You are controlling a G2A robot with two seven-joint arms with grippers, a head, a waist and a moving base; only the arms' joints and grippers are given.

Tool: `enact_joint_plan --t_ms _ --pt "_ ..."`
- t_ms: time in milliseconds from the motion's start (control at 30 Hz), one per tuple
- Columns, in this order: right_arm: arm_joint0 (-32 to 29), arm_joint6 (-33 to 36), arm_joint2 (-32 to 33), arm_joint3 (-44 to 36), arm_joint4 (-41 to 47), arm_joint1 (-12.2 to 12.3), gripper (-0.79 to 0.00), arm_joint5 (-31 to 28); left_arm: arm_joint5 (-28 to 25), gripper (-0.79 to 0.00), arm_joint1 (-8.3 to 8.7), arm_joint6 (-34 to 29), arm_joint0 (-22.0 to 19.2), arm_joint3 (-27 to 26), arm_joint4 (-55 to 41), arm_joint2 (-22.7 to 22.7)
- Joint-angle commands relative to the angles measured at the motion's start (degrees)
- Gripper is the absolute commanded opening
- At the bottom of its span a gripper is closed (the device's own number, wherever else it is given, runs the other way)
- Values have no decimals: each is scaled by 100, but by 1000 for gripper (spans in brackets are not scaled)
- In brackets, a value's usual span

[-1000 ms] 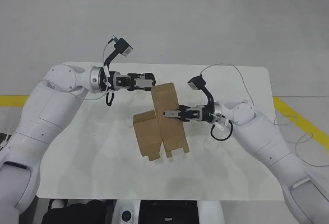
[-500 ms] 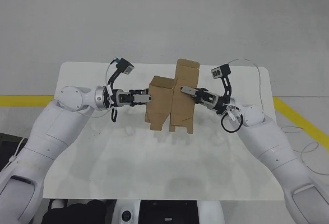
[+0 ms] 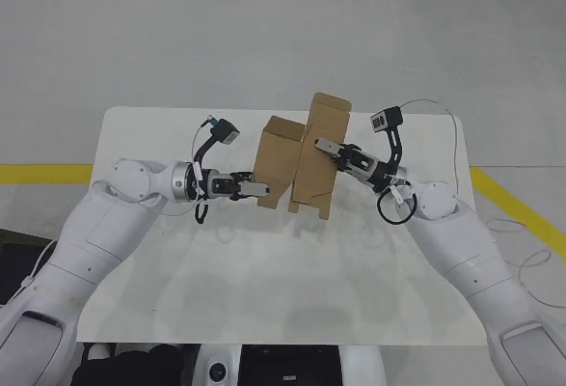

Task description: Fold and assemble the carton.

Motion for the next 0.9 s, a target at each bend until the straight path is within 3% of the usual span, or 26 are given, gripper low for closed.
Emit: enact_joint_plan --t_ms 0,67,133,367,400,433,467,500,867 --pt "-27 -22 17 -33 -58 -8 -785 33 3 -591 -1 -3 5 12 12 -16" --pt "-52 -39 41 -55 -108 -18 -785 61 8 -622 -6 -7 5 43 17 -28" --pt "-73 -46 67 -68 -146 -28 -785 80 26 -773 -18 -25 2 90 12 -27" --pt "-126 -19 165 -81 -239 -60 -785 110 178 -785 -81 -177 -59 257 -164 2" --pt "-134 -9 179 -88 -238 -65 -730 102 203 -785 -90 -202 -72 278 -202 -1" --pt "-144 9 193 -90 -232 -70 -483 90 226 -785 -98 -226 -84 300 -245 -7" --pt "-155 35 208 -96 -214 -75 -148 65 255 -785 -105 -254 -96 316 -283 -13" --pt "-168 67 224 -91 -187 -80 0 46 279 -785 -111 -279 -107 337 -319 -23" --pt "-353 676 546 -19 119 -42 0 122 1094 -785 -170 -1095 -333 764 -691 -83"
